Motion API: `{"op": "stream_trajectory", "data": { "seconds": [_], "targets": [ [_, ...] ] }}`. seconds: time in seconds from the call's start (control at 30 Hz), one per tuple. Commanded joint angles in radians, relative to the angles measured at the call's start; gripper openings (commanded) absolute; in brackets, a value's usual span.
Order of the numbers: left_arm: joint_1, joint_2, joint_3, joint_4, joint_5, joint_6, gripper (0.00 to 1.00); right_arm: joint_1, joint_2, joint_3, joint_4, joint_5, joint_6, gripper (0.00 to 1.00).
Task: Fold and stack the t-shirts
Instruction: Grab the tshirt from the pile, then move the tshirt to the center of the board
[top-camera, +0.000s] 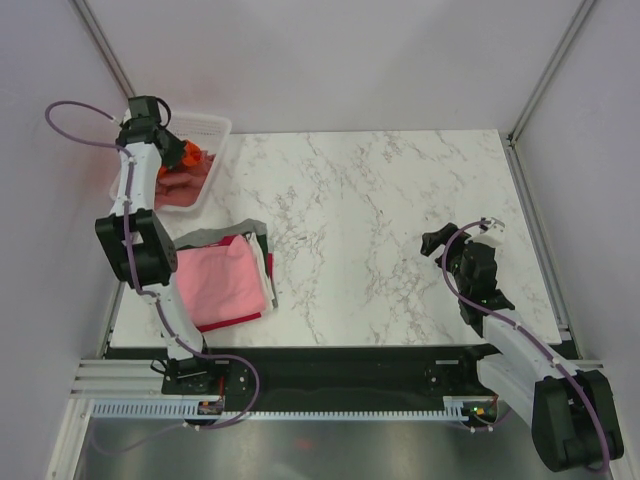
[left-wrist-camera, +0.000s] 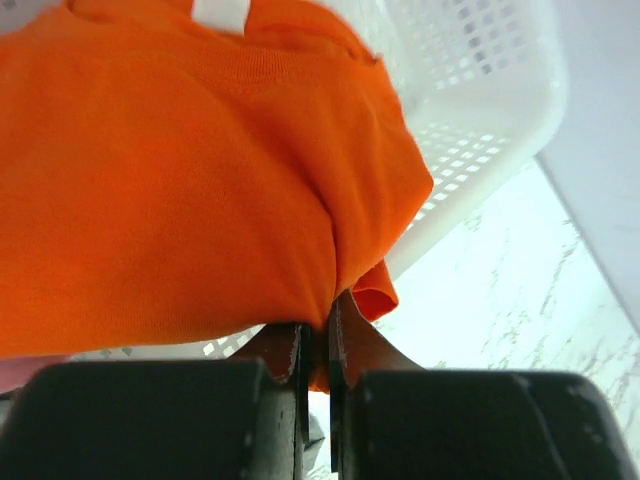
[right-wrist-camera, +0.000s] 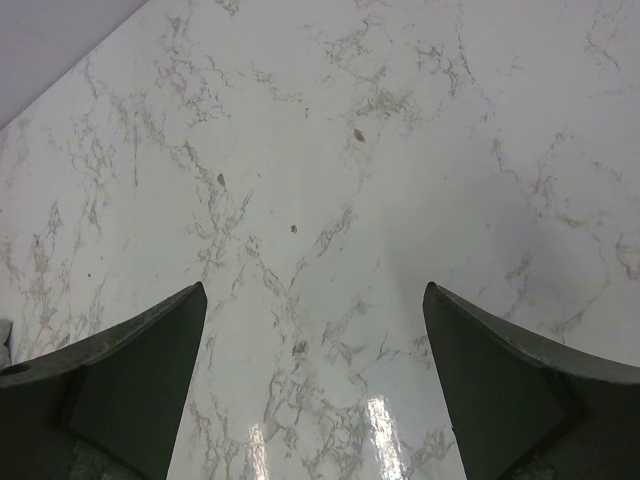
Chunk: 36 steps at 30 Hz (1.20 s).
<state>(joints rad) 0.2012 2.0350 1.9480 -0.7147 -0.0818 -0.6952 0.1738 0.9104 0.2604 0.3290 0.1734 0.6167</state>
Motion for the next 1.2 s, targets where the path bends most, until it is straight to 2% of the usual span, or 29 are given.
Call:
{"op": "stream_trajectory", "data": {
  "seconds": [0.0, 0.23, 0.37, 0.47, 0.57, 0.6, 0.67, 0.7, 0.8, 0.87, 0.97, 1.07, 1.1, 1.13, 1.17],
  "targets": [
    [0.007, -0.142, 0.115, 0.023, -0.03, -0.007, 0.02, -0.002, 0.001, -0.003, 0.025, -0.002, -0.008, 0.98],
    [-0.02, -0.262, 0.293, 0.024, -0.001, -0.012, 0.02, -0.002, -0.002, -0.015, 0.053, -0.012, -0.012, 0.98],
    [-0.077, -0.357, 0.313, 0.043, -0.022, 0.005, 0.02, -0.002, -0.002, -0.02, 0.062, -0.012, -0.015, 0.98],
    [-0.163, -0.427, 0.293, 0.083, 0.019, -0.001, 0.02, -0.002, -0.007, -0.016, 0.053, -0.006, -0.017, 0.98],
    [-0.316, -0.473, 0.198, 0.179, 0.077, -0.029, 0.02, -0.002, -0.039, -0.001, -0.005, 0.008, -0.003, 0.98],
    [-0.401, -0.479, 0.165, 0.208, 0.106, -0.036, 0.02, -0.002, -0.05, 0.025, -0.045, 0.018, 0.0, 0.98],
    [-0.489, -0.469, 0.095, 0.257, 0.12, -0.05, 0.02, -0.003, -0.087, 0.052, -0.172, 0.063, 0.003, 0.98],
    [-0.57, -0.452, 0.086, 0.262, 0.116, -0.052, 0.02, -0.002, -0.1, 0.074, -0.209, 0.073, 0.005, 0.98],
    [-0.685, -0.369, 0.104, 0.274, 0.137, -0.076, 0.02, -0.003, -0.177, 0.091, -0.313, 0.132, 0.0, 0.98],
    [-0.721, -0.287, 0.143, 0.273, 0.199, -0.105, 0.02, -0.003, -0.215, 0.097, -0.39, 0.172, 0.0, 0.98],
    [-0.761, -0.201, 0.284, 0.267, 0.319, -0.104, 0.02, -0.003, -0.287, 0.114, -0.47, 0.262, 0.014, 0.98],
    [-0.763, -0.212, 0.286, 0.256, 0.35, -0.048, 0.03, -0.003, -0.323, 0.148, -0.525, 0.281, -0.005, 0.98],
    [-0.763, -0.272, 0.161, 0.256, 0.331, -0.035, 0.09, -0.002, -0.315, 0.177, -0.544, 0.288, -0.008, 0.98],
    [-0.763, -0.301, 0.078, 0.262, 0.308, -0.03, 0.21, -0.002, -0.309, 0.19, -0.574, 0.291, -0.005, 0.98],
    [-0.763, -0.337, -0.008, 0.27, 0.283, -0.017, 0.45, -0.002, -0.305, 0.207, -0.584, 0.294, -0.006, 0.98]
  ]
}}
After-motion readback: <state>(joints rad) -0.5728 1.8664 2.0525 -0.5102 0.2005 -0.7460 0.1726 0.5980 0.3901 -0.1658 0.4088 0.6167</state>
